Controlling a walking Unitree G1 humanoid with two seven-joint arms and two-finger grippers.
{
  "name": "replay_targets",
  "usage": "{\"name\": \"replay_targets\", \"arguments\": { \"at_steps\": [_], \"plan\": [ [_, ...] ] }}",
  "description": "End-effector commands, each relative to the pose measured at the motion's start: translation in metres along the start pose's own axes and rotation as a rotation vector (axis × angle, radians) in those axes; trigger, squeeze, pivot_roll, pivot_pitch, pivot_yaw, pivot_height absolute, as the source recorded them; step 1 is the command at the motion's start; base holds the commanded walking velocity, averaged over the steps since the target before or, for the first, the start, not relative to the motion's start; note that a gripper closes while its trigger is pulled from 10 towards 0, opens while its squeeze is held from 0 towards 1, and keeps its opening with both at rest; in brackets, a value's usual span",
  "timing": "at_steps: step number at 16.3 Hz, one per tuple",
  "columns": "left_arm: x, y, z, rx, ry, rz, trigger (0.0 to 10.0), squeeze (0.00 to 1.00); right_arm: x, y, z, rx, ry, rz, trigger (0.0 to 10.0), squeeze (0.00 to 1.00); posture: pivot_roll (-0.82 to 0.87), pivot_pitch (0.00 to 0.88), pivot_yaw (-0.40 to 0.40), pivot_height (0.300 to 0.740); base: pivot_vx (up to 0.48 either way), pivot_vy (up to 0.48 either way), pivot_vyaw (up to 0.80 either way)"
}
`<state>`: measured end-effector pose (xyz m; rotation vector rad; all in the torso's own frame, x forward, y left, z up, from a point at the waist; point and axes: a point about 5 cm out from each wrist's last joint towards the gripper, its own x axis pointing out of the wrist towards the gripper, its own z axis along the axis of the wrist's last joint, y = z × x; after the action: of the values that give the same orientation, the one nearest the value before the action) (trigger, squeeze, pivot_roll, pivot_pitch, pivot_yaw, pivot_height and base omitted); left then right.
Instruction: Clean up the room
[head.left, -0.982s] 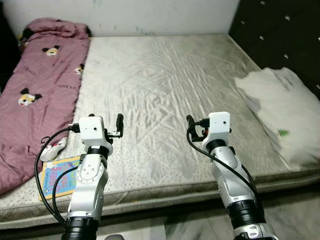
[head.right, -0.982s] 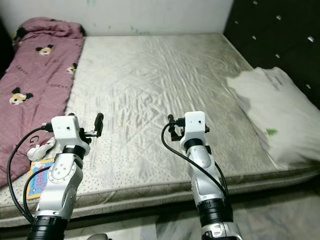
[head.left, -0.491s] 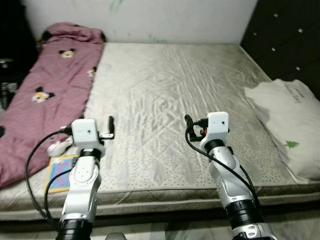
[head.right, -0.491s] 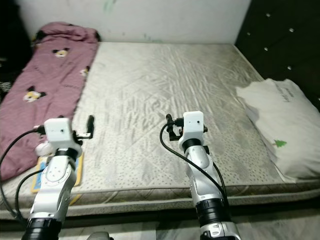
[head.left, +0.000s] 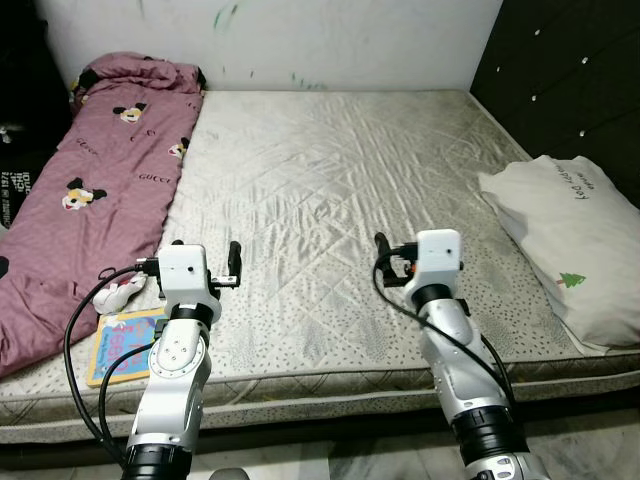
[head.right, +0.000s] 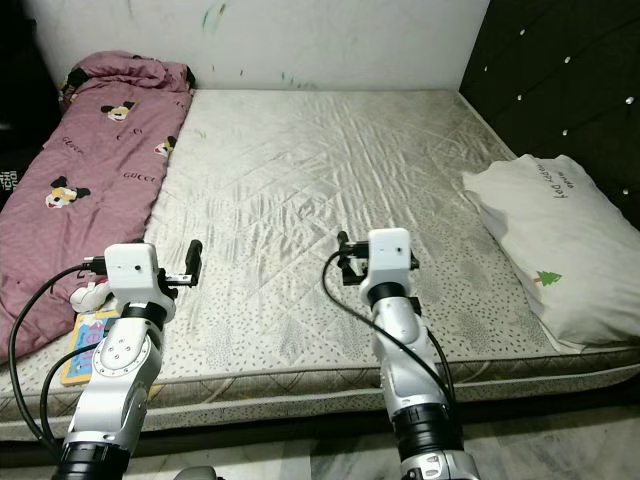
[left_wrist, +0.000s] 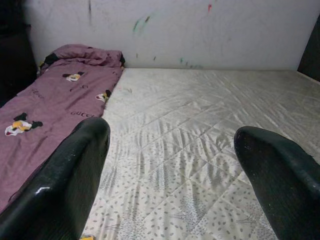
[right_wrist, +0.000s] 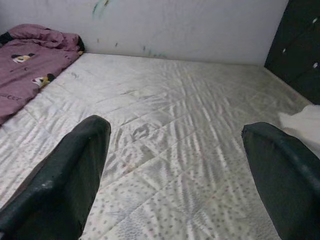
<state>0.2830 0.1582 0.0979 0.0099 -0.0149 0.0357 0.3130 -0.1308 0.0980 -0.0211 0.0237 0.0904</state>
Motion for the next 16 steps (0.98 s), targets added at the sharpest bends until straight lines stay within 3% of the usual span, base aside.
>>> {"name": "replay_targets", "arguments": {
  "at_steps": [1,3,7,16],
  "plan": [
    [0.0015,0.0,0.0053,0.014,-0.023,-0.009,10.0,0.0,0.0003,0.0017,0.0011,0.016,-0.002,0.012,10.0,0.0,0.07,0.0,-0.016,0.74,0.0,0.0,0.0],
    [0.0022,-0.0008,0.0047,-0.007,-0.008,-0.022,10.0,0.0,-0.0001,0.0027,-0.0008,0.009,0.006,0.008,10.0,0.0,0.07,0.0,-0.015,0.74,0.0,0.24,0.0],
    [0.0026,-0.0019,0.0045,-0.017,-0.004,-0.03,10.0,0.0,0.0009,0.0011,0.0005,0.008,0.007,0.008,10.0,0.0,0.07,0.0,-0.016,0.74,0.0,0.48,-0.76],
    [0.0027,-0.0039,0.0034,-0.036,0.008,-0.032,10.0,0.0,0.0008,0.002,-0.0007,-0.014,0.01,0.029,10.0,0.0,0.07,0.0,-0.022,0.74,0.0,0.48,0.0]
  ]
}}
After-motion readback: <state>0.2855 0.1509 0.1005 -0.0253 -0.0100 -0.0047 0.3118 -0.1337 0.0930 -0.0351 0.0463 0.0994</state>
